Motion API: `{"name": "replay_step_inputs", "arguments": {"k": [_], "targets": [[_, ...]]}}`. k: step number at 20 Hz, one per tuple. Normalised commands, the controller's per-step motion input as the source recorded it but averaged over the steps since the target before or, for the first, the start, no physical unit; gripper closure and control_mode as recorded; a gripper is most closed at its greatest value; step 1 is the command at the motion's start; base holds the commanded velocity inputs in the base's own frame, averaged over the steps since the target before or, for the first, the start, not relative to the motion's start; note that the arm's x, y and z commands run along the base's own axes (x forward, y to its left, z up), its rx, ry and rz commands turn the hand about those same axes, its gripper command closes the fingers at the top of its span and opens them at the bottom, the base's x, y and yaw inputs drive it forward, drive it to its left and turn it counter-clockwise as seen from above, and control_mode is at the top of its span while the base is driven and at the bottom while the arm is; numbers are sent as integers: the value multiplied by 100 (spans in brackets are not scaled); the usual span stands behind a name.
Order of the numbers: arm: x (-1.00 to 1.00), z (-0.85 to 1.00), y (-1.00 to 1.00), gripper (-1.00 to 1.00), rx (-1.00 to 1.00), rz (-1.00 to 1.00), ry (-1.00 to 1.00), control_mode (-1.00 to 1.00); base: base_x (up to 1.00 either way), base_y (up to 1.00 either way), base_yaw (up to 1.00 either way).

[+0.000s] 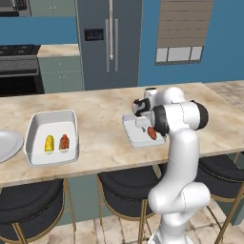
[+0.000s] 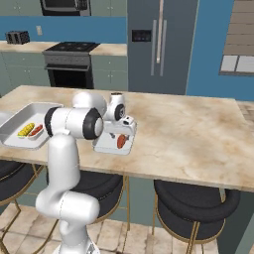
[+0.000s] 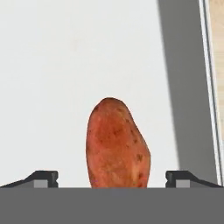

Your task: Place one cooked food and one vegetable from the large plate to each tupperware container.

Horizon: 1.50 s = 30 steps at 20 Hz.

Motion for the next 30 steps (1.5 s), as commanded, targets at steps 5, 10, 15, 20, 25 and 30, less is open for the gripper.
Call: {"name": "replay_step_inputs", "arguments": {"k": [5, 10, 15, 20, 25, 30], "targets": [[-61, 97, 5, -100, 0, 0, -2, -100, 0, 0, 0], [-100, 92, 1, -100, 3, 0, -7, -100, 0, 0, 0], [-100, 83, 8, -100, 2, 0, -25, -100, 0, 0, 0], [-100, 86, 28, -100, 0, 0, -10, -100, 0, 0, 0], [-100, 61, 33, -100, 0, 0, -1, -100, 0, 0, 0], [-100, 17, 10, -100, 0, 0, 0, -100, 0, 0, 0]]}}
